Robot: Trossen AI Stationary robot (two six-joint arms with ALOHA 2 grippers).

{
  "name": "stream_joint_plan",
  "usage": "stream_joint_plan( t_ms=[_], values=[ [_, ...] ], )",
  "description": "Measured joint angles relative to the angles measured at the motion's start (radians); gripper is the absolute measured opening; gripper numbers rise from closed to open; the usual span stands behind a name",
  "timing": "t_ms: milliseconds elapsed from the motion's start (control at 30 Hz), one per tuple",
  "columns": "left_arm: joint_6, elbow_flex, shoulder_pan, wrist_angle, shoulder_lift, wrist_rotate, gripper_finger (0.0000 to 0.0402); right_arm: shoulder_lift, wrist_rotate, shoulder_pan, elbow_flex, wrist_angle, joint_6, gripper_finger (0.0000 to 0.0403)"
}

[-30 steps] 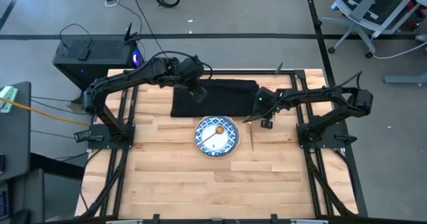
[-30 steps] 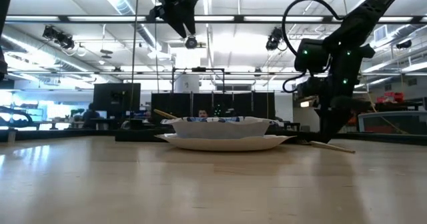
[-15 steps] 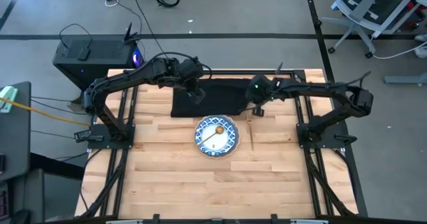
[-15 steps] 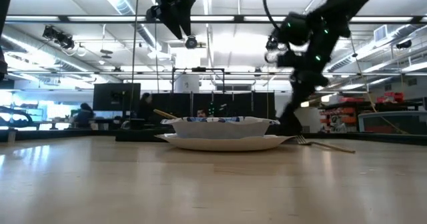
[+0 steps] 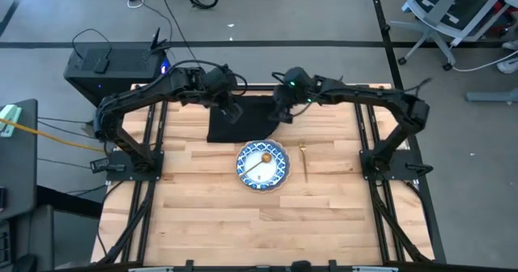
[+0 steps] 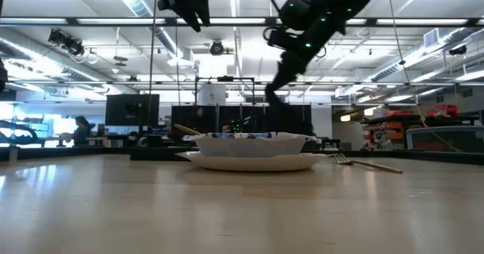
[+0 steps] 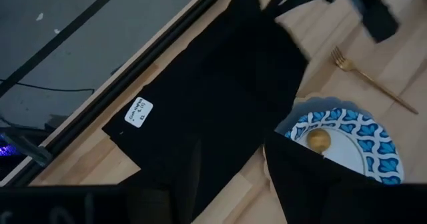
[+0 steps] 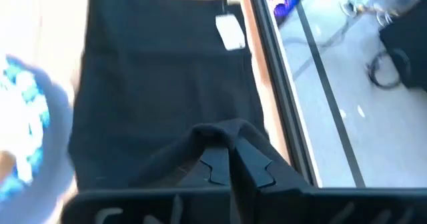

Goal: Set table place
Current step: Fold the black napkin

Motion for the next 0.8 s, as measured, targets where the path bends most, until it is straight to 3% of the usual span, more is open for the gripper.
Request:
stream_joint_plan(
  t_ms=[300, 800],
  values=[
    [-0.005, 0.0, 0.0, -0.005, -0.071, 0.0, 0.0178, 0.238, -0.071, 0.045, 0.272, 0.009, 0.004, 0.0],
    [-0.004, 0.0, 0.001, -0.014, -0.134, -0.015, 0.0176, 0.57, -0.094, 0.113, 0.677, 0.004, 0.006, 0.0]
  ],
)
